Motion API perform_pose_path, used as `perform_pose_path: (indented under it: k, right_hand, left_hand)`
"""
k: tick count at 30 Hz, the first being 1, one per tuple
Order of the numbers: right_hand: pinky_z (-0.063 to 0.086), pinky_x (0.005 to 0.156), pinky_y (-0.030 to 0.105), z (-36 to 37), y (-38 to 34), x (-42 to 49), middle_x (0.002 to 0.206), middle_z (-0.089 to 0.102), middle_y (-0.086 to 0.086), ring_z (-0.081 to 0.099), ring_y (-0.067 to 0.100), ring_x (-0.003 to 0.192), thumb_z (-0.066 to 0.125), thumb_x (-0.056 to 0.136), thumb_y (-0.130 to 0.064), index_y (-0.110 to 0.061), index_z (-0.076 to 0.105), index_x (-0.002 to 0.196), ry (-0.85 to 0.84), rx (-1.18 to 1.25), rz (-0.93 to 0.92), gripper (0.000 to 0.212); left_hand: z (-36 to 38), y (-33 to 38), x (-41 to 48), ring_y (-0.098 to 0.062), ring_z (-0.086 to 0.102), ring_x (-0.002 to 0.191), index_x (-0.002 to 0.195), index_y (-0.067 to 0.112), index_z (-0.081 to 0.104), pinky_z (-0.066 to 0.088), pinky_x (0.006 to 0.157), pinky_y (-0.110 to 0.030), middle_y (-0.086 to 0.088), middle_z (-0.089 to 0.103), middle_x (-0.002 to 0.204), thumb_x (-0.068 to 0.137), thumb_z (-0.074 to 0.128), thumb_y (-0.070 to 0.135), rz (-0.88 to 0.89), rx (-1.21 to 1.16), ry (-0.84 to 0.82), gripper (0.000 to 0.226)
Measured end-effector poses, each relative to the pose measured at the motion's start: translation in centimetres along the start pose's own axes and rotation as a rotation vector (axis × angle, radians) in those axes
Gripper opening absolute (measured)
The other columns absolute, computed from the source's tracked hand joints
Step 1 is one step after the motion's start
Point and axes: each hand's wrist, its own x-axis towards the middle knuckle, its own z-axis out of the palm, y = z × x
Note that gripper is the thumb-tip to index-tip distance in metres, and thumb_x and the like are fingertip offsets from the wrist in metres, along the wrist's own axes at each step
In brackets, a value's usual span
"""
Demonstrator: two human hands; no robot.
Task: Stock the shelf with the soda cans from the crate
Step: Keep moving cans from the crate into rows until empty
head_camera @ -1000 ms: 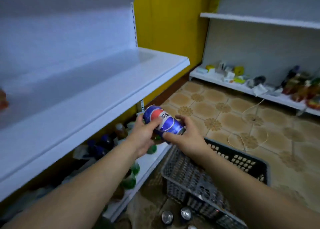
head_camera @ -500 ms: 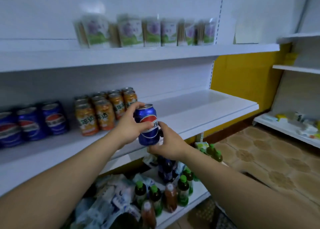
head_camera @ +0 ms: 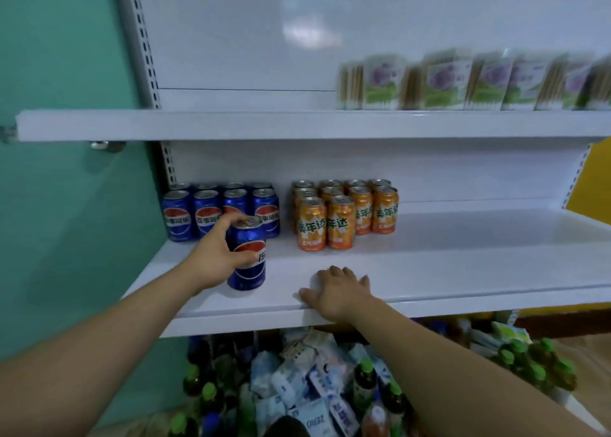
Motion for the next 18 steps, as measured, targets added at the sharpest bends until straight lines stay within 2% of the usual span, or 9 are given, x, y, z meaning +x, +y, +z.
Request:
perform_pose_path:
  k: [2, 4, 6, 9, 10, 13, 15, 18]
  right_hand:
    - [0.009, 0.113, 0.062, 0.3, -2.0, 1.0, 0.159, 0.019, 0.010, 0.014, 0.033, 0.145, 0.026, 0.089, -0.074, -0.019, 0.026, 0.151, -0.033, -0.039, -0.019, 0.082]
    - [0.006, 0.114, 0.062, 0.4, -4.0, 1.9, 0.161, 0.012, 0.010, 0.008, 0.033, 0.147, 0.025, 0.089, -0.075, -0.019, 0.021, 0.153, -0.061, -0.051, -0.050, 0.085]
    - [0.006, 0.114, 0.062, 0.8, -5.5, 2.6, 0.162, 0.009, 0.010, 0.006, 0.033, 0.147, 0.023, 0.088, -0.077, -0.021, 0.018, 0.154, -0.071, -0.069, -0.076, 0.087]
    - [0.008, 0.113, 0.063, 1.5, -6.1, 3.3, 0.161, 0.010, 0.009, 0.008, 0.032, 0.147, 0.019, 0.086, -0.078, -0.026, 0.017, 0.153, -0.025, -0.115, -0.091, 0.085]
    - [0.011, 0.112, 0.063, 1.7, -6.0, 3.4, 0.160, 0.013, 0.008, 0.011, 0.031, 0.146, 0.018, 0.085, -0.078, -0.027, 0.020, 0.152, -0.004, -0.123, -0.097, 0.084]
    - [0.016, 0.110, 0.061, 2.0, -5.7, 3.4, 0.156, 0.021, 0.007, 0.018, 0.030, 0.142, 0.018, 0.084, -0.078, -0.028, 0.027, 0.147, 0.033, -0.132, -0.110, 0.081]
    - [0.020, 0.108, 0.060, 2.1, -5.8, 3.5, 0.153, 0.026, 0.007, 0.023, 0.030, 0.139, 0.018, 0.083, -0.079, -0.029, 0.031, 0.143, 0.049, -0.137, -0.111, 0.079]
    - [0.022, 0.107, 0.058, 2.3, -5.8, 3.4, 0.150, 0.031, 0.006, 0.026, 0.029, 0.137, 0.018, 0.082, -0.078, -0.029, 0.035, 0.138, 0.075, -0.133, -0.120, 0.076]
  left_hand:
    - [-1.6, -1.3, -0.3, -0.003, 0.058, 0.093, 0.120, 0.034, 0.045, 0.043, 0.085, -0.028, 0.012, 0.057, 0.108, 0.076, 0.076, 0.001, -0.014, 0.002, 0.016, 0.063]
    - [-2.8, -2.5, -0.6, -0.004, 0.059, 0.095, 0.120, 0.033, 0.046, 0.044, 0.083, -0.028, 0.012, 0.058, 0.108, 0.076, 0.076, 0.000, -0.021, -0.001, 0.039, 0.063]
    - [-3.9, -3.6, -0.7, -0.008, 0.061, 0.098, 0.121, 0.032, 0.045, 0.047, 0.086, -0.030, 0.012, 0.058, 0.110, 0.076, 0.076, -0.001, -0.015, -0.001, 0.067, 0.064]
    - [-5.1, -4.9, -0.6, -0.004, 0.059, 0.099, 0.123, 0.032, 0.045, 0.048, 0.083, -0.020, 0.006, 0.055, 0.118, 0.078, 0.073, -0.003, 0.025, 0.059, 0.100, 0.063]
    - [-5.5, -5.5, -0.4, -0.006, 0.057, 0.102, 0.126, 0.030, 0.044, 0.048, 0.085, -0.020, 0.002, 0.052, 0.124, 0.079, 0.071, -0.003, 0.037, 0.101, 0.130, 0.063]
    - [-6.4, -7.1, 0.2, -0.018, 0.051, 0.118, 0.132, 0.033, 0.042, 0.047, 0.100, -0.039, -0.007, 0.045, 0.136, 0.080, 0.071, 0.002, 0.049, 0.189, 0.204, 0.067]
    - [-6.5, -7.7, 0.5, -0.021, 0.053, 0.118, 0.126, 0.045, 0.039, 0.048, 0.100, -0.042, -0.006, 0.046, 0.135, 0.077, 0.076, 0.006, 0.051, 0.186, 0.197, 0.073]
    - [-6.4, -8.4, 1.2, -0.022, 0.053, 0.117, 0.122, 0.049, 0.037, 0.049, 0.099, -0.043, -0.004, 0.045, 0.133, 0.076, 0.076, 0.006, 0.075, 0.224, 0.212, 0.074]
